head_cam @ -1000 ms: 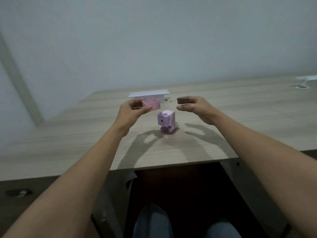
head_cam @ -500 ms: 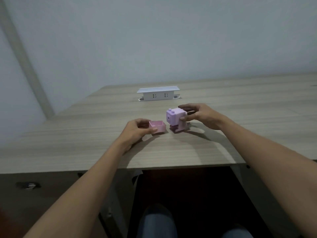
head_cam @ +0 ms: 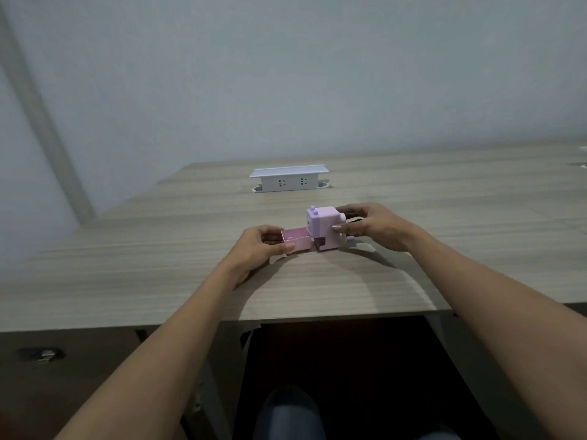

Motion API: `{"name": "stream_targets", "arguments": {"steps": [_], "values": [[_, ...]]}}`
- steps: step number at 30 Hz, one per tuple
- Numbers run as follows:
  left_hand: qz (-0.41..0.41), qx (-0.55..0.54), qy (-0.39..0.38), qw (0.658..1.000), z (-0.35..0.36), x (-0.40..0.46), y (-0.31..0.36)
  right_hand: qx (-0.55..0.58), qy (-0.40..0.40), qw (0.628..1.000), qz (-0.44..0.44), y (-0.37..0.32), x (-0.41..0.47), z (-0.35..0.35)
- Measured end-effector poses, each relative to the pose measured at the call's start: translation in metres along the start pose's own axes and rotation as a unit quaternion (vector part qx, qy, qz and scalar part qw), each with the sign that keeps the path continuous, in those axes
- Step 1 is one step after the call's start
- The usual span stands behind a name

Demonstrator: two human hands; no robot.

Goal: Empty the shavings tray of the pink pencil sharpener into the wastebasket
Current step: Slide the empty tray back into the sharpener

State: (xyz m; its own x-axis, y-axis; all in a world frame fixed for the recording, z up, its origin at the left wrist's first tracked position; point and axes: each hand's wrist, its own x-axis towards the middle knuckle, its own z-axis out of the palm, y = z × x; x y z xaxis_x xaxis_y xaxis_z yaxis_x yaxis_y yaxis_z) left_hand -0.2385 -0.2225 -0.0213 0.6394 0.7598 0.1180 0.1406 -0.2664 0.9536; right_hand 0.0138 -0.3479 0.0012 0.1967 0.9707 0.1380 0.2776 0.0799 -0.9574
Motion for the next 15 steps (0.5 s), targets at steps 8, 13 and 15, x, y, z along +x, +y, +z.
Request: {"name": "stream_targets", "arguments": {"steps": [8,13,15], "values": [[0.000,0.001,-0.002,1.000,0.009,0.006,0.001,0.020,-0.006,1.000,0.021,0.005,0.002,0.001],[0.008,-0.014,-0.005,1.000,0.022,0.008,0.002,0.030,-0.007,0.999,0.022,0.007,0.003,0.003],[0.014,-0.008,-0.011,1.000,0.028,0.010,0.003,0.033,-0.012,0.999,0.020,0.008,0.005,0.004]]}}
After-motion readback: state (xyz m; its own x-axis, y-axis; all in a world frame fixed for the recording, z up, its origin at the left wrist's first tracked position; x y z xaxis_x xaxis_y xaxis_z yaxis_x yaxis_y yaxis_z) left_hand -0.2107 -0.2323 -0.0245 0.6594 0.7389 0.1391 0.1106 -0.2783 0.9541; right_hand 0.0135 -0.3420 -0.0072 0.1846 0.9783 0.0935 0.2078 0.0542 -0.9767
